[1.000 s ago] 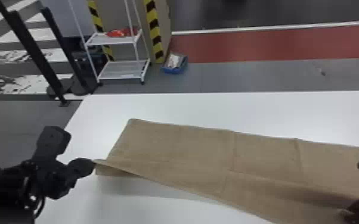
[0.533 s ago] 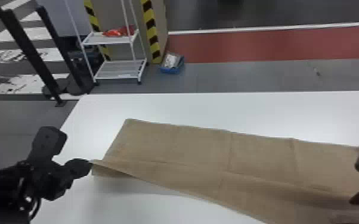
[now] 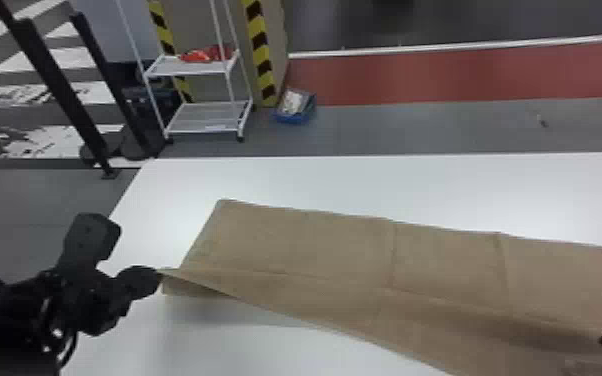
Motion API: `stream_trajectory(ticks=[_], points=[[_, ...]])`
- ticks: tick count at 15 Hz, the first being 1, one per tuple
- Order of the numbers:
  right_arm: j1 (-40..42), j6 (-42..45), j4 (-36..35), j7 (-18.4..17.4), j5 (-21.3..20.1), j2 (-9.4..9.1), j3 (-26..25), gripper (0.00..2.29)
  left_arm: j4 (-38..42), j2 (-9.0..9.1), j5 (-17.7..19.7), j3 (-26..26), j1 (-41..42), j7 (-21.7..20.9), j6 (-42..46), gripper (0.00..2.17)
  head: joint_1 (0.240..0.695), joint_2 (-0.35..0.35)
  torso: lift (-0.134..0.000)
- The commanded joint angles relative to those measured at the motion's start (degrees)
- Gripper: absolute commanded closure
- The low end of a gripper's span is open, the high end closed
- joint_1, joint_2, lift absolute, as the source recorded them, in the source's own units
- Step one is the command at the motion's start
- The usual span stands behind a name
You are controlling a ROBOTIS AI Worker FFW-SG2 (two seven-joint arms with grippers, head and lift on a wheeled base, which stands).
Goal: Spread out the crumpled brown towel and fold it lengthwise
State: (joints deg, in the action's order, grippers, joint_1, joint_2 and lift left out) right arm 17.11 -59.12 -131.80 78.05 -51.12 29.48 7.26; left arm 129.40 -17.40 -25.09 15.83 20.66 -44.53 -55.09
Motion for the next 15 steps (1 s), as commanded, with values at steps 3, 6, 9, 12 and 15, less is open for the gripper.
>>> stream_trajectory(ticks=[3, 6, 9, 12, 15], points=[[-0.06, 18.38, 2.16, 0.28, -0.12, 1.72, -2.34, 0.41, -0.46, 0.0, 0.13, 0.25, 0.08, 0.06, 0.81, 1.78, 0.695, 0.176, -0.124], [-1.03, 20.49, 4.89, 0.28, 0.15, 2.25, -2.25, 0.41, -0.64, 0.0, 0.22, 0.25, 0.08, 0.06, 0.81, 1.78, 0.695, 0.175, -0.124], [-0.94, 21.19, 5.85, 0.28, -0.12, 2.25, -1.99, 0.41, -0.9, -0.09, 0.22, 0.61, -0.01, 0.15, 0.81, 1.78, 0.695, 0.166, -0.124], [-1.2, 21.37, 6.73, 0.28, -0.03, 2.25, -1.81, 0.54, -1.43, -0.09, 0.22, 0.61, -0.45, 0.24, 0.81, 1.78, 0.695, 0.168, -0.124], [-1.38, 21.37, 7.08, 0.28, -0.12, 2.25, -1.2, 0.65, -1.52, -0.09, 0.13, 0.61, -0.54, 0.24, 0.81, 1.78, 0.695, 0.168, -0.124]])
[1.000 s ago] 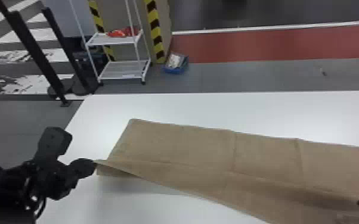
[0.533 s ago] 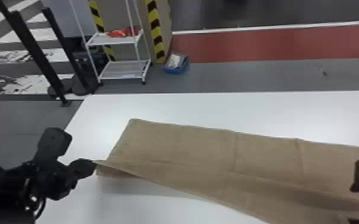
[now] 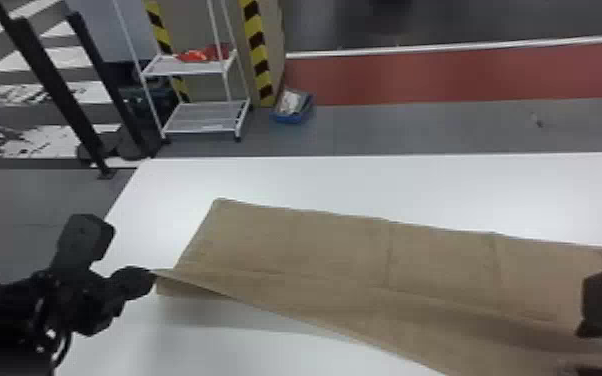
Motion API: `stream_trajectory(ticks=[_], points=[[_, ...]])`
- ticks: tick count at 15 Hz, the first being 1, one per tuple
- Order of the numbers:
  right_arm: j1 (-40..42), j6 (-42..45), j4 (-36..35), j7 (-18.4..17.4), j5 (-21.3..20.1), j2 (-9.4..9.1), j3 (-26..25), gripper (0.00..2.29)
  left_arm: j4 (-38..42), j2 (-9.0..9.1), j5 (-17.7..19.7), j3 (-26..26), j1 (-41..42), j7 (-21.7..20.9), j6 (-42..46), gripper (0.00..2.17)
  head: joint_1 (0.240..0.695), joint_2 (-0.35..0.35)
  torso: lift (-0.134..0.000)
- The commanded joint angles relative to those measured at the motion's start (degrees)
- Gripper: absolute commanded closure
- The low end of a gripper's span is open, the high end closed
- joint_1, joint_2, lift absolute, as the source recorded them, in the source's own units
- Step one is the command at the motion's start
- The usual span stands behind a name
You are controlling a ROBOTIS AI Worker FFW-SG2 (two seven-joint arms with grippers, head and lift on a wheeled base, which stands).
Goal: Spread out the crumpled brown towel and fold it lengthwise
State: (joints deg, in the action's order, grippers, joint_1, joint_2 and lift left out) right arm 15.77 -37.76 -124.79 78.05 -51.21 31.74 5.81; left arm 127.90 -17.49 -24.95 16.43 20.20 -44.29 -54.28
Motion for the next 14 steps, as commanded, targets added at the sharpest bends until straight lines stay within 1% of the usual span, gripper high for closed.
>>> stream_trajectory(ticks=[1, 4, 5, 6, 14], points=[[-0.04, 0.0, 0.16, 0.28, 0.06, -0.09, 0.34, 0.65, -0.11, 0.0, -0.01, 0.0, -0.08, -0.01, 0.0, 1.78, 0.695, 0.169, -0.124], [-0.04, 0.0, 0.16, 0.28, 0.24, -0.27, 0.69, 0.65, 0.07, 0.0, -0.01, 0.0, -0.08, -0.09, 0.0, 1.78, 0.695, 0.175, -0.124], [-0.13, 0.0, 0.16, 0.28, 0.15, -0.27, 1.04, 0.78, 0.07, 0.0, -0.01, -0.09, -0.08, -0.09, 0.0, 1.78, 0.695, 0.177, -0.124], [-0.13, 0.0, 0.07, 0.28, 0.15, -0.36, 1.22, 0.83, 0.16, 0.09, -0.01, -0.09, -0.08, -0.18, 0.0, 1.78, 0.695, 0.179, -0.124], [0.57, -0.53, -0.1, 0.28, 0.06, -0.36, 1.22, 0.83, 0.68, 0.09, -0.01, 0.18, 0.27, -0.45, 0.0, 1.78, 0.695, 0.186, -0.124]])
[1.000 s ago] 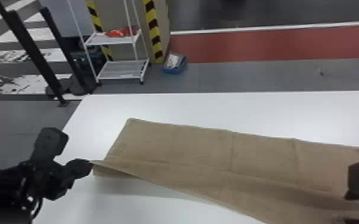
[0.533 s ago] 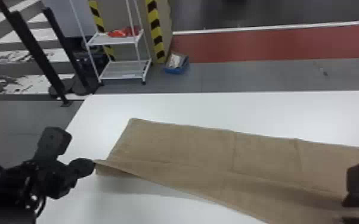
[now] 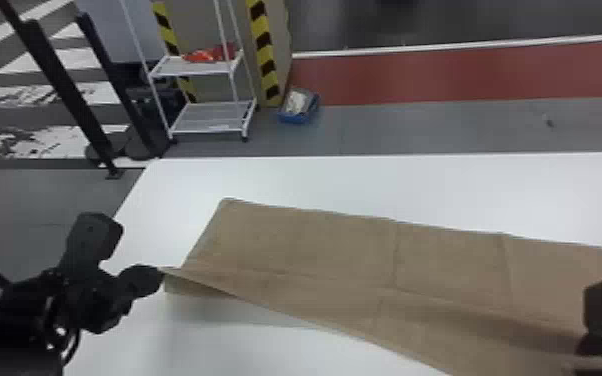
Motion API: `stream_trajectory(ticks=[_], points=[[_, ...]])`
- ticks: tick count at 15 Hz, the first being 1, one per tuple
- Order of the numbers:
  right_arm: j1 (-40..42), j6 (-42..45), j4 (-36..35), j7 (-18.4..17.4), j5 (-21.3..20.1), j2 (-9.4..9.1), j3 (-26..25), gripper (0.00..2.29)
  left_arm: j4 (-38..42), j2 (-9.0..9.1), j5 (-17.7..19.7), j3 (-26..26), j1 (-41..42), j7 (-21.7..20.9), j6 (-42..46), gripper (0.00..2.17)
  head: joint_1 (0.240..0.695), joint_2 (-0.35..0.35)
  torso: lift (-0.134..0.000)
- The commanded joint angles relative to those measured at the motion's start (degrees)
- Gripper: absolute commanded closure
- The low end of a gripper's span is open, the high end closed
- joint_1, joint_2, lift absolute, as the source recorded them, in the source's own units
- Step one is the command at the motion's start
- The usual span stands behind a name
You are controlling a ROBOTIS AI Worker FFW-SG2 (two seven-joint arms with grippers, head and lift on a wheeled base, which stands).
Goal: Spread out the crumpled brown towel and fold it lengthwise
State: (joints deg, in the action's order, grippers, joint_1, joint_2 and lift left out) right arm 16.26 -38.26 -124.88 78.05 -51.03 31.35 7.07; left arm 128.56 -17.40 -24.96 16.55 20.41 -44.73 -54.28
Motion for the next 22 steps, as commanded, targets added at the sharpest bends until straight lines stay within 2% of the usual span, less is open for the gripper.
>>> stream_trajectory(ticks=[1, 2, 3, 6, 7, 9, 12, 17, 20, 22], points=[[0.18, -0.02, -0.01, 0.28, -0.12, 0.02, -0.04, 0.83, 0.11, 0.0, 0.0, -0.03, 0.07, -0.01, 0.0, 1.78, 0.695, 0.185, -0.124], [0.26, -0.02, -0.01, 0.28, -0.12, 0.02, 0.05, 0.88, 0.11, 0.0, 0.0, -0.03, 0.07, -0.01, 0.0, 1.78, 0.695, 0.185, -0.124], [0.26, 0.15, -0.01, 0.28, -0.12, 0.02, -0.04, 1.21, 0.2, 0.09, 0.0, -0.03, 0.07, -0.09, 0.0, 1.78, 0.695, 0.184, -0.124], [0.26, -0.02, -0.19, 0.28, 0.5, 0.02, -0.74, 1.31, 0.2, 0.0, -0.09, -0.03, 0.07, -0.09, -0.18, 1.78, 0.695, 0.183, -0.124], [0.26, -0.02, -0.27, 0.28, 1.9, 0.02, -1.79, 1.43, 0.2, 0.09, -0.09, -0.03, 0.07, -0.09, -0.18, 1.78, 0.695, 0.182, -0.124], [0.26, -0.2, -1.42, 0.28, 6.03, -0.33, -5.48, 1.43, 0.2, 0.09, -0.26, -0.03, -0.02, -0.09, -0.18, 1.78, 0.695, 0.179, -0.124], [0.7, 0.15, -3.35, 0.28, 13.33, -1.29, -14.98, 1.43, 0.46, 0.09, -0.35, -0.03, -0.19, -0.53, -0.18, 1.78, 0.695, 0.167, -0.124], [2.2, 4.02, -3.0, 0.28, 19.66, -3.4, -27.98, 1.43, 6.18, 0.35, -1.49, 0.23, -0.19, -3.35, -5.8, 1.78, 0.695, 0.078, -0.124], [2.2, 6.66, -1.24, 0.28, 23.09, -4.02, -34.49, 1.43, 8.55, 0.35, -5.36, 0.32, -1.77, -8.88, -8.79, 1.78, 0.695, 0.012, -0.124], [1.67, 7.89, 1.48, 0.28, 23.44, -4.02, -35.81, 1.43, 8.2, -0.18, -11.6, -2.75, -4.23, -10.64, -8.79, 1.78, 0.695, -0.02, -0.124]])
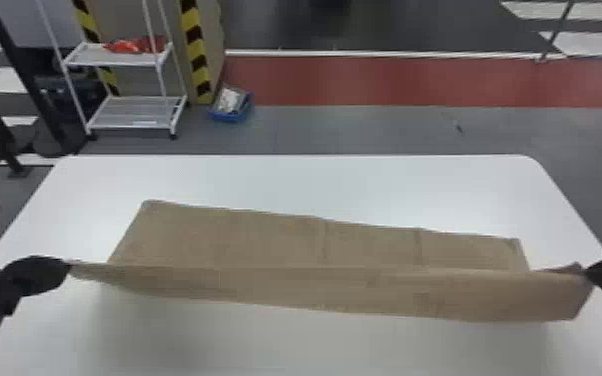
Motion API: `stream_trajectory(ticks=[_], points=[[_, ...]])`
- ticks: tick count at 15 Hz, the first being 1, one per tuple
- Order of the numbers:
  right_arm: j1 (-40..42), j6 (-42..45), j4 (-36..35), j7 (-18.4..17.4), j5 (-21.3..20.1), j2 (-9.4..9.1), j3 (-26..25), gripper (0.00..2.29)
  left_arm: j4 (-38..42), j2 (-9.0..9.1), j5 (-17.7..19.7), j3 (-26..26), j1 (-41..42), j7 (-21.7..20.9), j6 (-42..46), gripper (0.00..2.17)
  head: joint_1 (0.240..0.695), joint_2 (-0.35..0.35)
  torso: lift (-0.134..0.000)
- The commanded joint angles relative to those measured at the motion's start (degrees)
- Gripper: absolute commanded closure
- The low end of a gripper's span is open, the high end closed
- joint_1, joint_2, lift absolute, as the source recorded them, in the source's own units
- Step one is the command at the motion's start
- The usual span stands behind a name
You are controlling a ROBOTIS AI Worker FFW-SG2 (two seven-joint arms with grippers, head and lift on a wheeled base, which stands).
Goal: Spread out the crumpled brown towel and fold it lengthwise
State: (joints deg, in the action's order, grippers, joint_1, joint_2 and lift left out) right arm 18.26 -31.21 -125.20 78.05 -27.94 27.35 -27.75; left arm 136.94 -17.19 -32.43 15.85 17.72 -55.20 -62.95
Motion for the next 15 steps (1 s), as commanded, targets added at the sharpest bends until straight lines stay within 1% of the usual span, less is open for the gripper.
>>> stream_trajectory(ticks=[1, 3, 4, 6, 7, 9, 12, 15], points=[[-0.77, 1.02, 3.03, 0.28, 0.34, -0.02, -0.99, 1.43, -0.71, -0.82, -6.69, -4.16, -2.34, -0.7, -0.11, 1.78, 0.695, -0.033, -0.124], [-2.0, 1.89, 5.4, 0.28, 0.17, -0.11, -0.9, 1.43, -2.38, -1.0, -10.46, -9.08, -5.42, -1.93, -0.11, 1.78, 0.695, -0.051, -0.124], [-2.62, 1.89, 6.19, 0.28, -0.01, -0.11, -0.64, 1.43, -3.69, -1.0, -12.57, -11.37, -6.91, -2.72, -0.11, 1.78, 0.695, -0.074, -0.124], [-3.85, 1.37, 7.69, 0.28, -0.45, -0.2, -0.03, 1.43, -8.44, -2.23, -18.81, -18.31, -10.78, -3.95, -0.11, 1.78, 0.695, -0.104, -0.124], [-4.38, 1.37, 8.39, 0.28, -0.8, -0.2, 0.33, 1.43, -10.64, -2.32, -20.31, -20.6, -12.63, -4.39, -0.11, 1.78, 0.695, -0.114, -0.124], [-6.75, 0.84, 10.68, 0.28, -1.42, -0.2, 1.29, 1.43, -15.47, -2.14, -20.66, -23.85, -16.32, -4.39, -0.11, 1.78, 0.695, -0.133, -0.124], [-9.74, 0.31, 13.84, 0.28, -2.03, -0.02, 1.29, 1.43, -19.51, -1.79, -20.57, -25.43, -19.66, -3.78, -0.11, 1.78, 0.695, -0.158, -0.124], [-13.25, 0.14, 18.59, 0.28, -2.65, 0.24, 1.64, 1.43, -22.77, -1.61, -20.48, -26.31, -22.65, -3.08, -0.29, 1.78, 0.695, -0.171, -0.124]])
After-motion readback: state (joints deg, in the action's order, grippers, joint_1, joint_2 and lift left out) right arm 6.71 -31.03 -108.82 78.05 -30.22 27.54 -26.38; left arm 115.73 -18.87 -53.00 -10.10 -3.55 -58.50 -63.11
